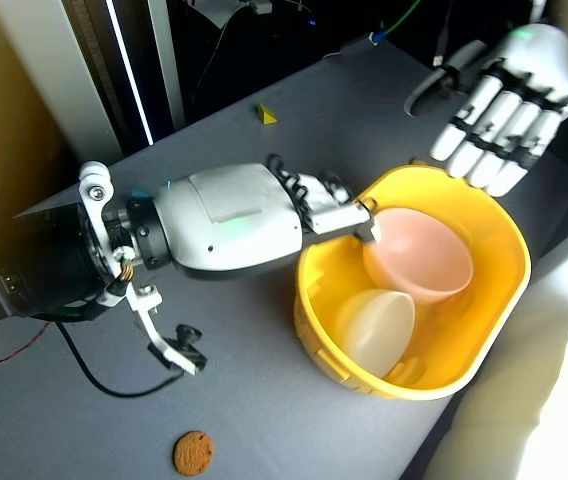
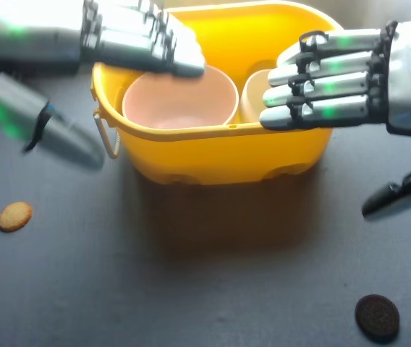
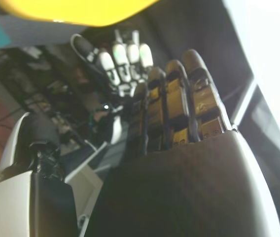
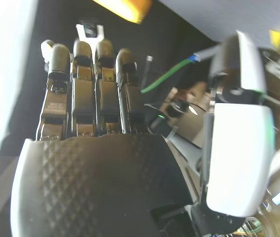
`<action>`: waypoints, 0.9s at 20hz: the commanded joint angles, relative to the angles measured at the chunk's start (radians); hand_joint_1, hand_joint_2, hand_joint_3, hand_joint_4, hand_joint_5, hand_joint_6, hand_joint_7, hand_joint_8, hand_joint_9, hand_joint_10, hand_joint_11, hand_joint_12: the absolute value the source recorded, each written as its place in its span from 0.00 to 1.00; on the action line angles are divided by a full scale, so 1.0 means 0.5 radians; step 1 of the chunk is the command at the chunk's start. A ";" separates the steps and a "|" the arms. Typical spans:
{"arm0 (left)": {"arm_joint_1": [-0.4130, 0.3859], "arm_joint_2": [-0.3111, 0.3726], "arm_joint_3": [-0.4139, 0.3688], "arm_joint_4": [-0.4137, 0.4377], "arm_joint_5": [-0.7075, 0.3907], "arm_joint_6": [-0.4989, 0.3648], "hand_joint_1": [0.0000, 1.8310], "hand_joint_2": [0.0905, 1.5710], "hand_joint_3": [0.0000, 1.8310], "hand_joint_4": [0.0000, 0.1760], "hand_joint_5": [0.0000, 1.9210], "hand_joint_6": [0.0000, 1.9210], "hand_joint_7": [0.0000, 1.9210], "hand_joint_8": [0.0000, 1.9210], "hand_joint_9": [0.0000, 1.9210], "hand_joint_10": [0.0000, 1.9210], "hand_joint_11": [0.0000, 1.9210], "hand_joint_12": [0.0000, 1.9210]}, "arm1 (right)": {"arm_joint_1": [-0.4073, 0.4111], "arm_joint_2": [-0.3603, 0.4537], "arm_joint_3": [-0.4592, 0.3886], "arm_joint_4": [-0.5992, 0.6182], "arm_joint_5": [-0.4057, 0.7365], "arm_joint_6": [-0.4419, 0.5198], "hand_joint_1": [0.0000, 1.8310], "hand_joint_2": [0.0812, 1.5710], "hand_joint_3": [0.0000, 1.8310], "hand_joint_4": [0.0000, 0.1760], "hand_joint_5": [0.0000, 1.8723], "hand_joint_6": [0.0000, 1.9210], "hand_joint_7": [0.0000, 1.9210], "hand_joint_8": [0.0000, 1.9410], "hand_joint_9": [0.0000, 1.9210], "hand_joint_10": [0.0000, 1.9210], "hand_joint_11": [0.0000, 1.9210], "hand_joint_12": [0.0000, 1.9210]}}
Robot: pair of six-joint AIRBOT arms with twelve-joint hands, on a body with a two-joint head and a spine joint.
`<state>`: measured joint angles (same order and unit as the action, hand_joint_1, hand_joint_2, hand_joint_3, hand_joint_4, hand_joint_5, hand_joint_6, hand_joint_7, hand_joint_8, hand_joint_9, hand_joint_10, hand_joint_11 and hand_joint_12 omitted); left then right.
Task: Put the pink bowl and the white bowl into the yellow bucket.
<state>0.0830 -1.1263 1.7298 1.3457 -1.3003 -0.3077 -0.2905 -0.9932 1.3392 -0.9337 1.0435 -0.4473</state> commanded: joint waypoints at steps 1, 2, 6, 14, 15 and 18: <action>0.021 0.084 -0.070 -0.182 -0.074 0.007 0.08 0.69 0.00 0.00 0.04 0.00 0.06 0.00 0.04 0.00 0.00 0.20 | 0.012 0.048 -0.050 0.102 0.204 0.003 0.29 0.52 0.00 0.00 0.07 0.00 0.07 0.00 0.06 0.00 0.00 0.22; 0.062 0.145 -0.164 -0.167 -0.067 0.011 0.07 0.67 0.00 0.00 0.02 0.00 0.04 0.00 0.03 0.00 0.00 0.19 | 0.009 0.077 -0.109 0.058 0.225 0.001 0.27 0.52 0.00 0.00 0.04 0.00 0.04 0.00 0.03 0.00 0.00 0.16; 0.125 0.372 -0.521 0.026 -0.038 0.000 0.00 0.65 0.00 0.00 0.00 0.00 0.00 0.00 0.00 0.00 0.00 0.09 | 0.003 0.170 -0.298 -0.011 0.256 -0.008 0.20 0.47 0.00 0.00 0.00 0.00 0.00 0.00 0.00 0.00 0.00 0.04; 0.292 0.639 -1.028 0.109 0.054 0.018 0.00 0.63 0.00 0.00 0.00 0.00 0.00 0.00 0.00 0.00 0.00 0.01 | -0.152 0.317 -0.578 0.170 -0.277 0.234 0.18 0.44 0.00 0.00 0.00 0.00 0.00 0.00 0.00 0.00 0.00 0.00; 0.295 0.650 -1.060 0.115 0.072 0.018 0.00 0.63 0.00 0.00 0.00 0.00 0.00 0.00 0.00 0.00 0.00 0.01 | -0.152 0.324 -0.601 0.173 -0.361 0.236 0.19 0.44 0.00 0.00 0.00 0.00 0.00 0.00 0.00 0.00 0.00 0.00; 0.299 0.681 -1.140 0.136 0.197 0.001 0.00 0.65 0.00 0.00 0.00 0.00 0.00 0.00 0.00 0.00 0.00 0.01 | -0.141 0.365 -0.710 0.249 -0.632 0.240 0.21 0.44 0.00 0.00 0.01 0.00 0.00 0.00 0.00 0.00 0.01 0.00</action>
<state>0.2375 -0.7967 1.1587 1.4967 -1.1809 -0.3038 -0.3714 -0.8227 0.9813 -0.8574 0.6662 -0.3355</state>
